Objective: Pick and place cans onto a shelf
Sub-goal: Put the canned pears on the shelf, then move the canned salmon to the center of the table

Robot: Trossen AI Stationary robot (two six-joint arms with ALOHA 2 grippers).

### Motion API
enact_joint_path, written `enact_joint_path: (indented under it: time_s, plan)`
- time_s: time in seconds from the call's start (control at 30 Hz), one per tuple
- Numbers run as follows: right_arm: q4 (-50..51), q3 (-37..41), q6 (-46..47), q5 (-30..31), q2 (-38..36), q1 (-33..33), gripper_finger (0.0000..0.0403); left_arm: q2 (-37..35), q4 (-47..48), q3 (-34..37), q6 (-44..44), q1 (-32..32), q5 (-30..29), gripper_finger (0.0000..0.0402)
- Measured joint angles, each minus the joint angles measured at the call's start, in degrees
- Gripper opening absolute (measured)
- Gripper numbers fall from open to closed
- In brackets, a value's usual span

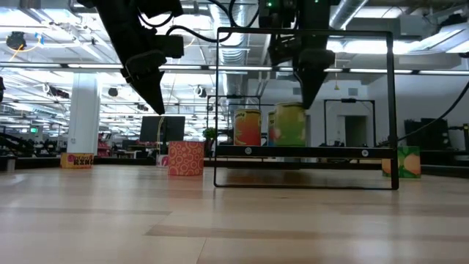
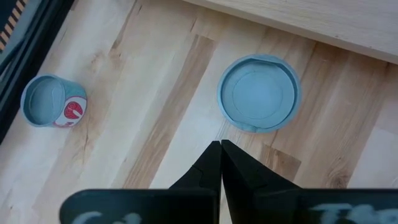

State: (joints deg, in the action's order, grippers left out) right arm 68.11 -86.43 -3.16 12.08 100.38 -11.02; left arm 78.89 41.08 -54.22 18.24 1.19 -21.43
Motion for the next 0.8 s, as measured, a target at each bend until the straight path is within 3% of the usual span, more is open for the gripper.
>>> enact_joint_path:
  time_s: [0.23, 0.5, 0.7, 0.8]
  plan:
    - [0.8, -0.3, 0.5, -0.5, 0.0, 1.2, 0.003, 0.0, 0.0, 0.0, 0.0, 0.0, -0.2, 0.0]
    - [21.9, -3.6, 9.8, 1.4, -2.9, 6.8, 0.0028, 0.0, 1.6, 0.0, -1.5, 0.0, -1.2, 0.0]
    - [20.0, 3.1, 15.8, 4.3, -16.6, 11.9, 0.0026, 0.0, 5.2, 0.0, -1.0, 0.0, -3.1, 0.0]
    - [17.7, 9.3, 20.9, 8.7, -25.1, 13.8, 0.0027, 0.0, 5.0, 0.0, -0.7, 0.0, -8.2, 0.0]
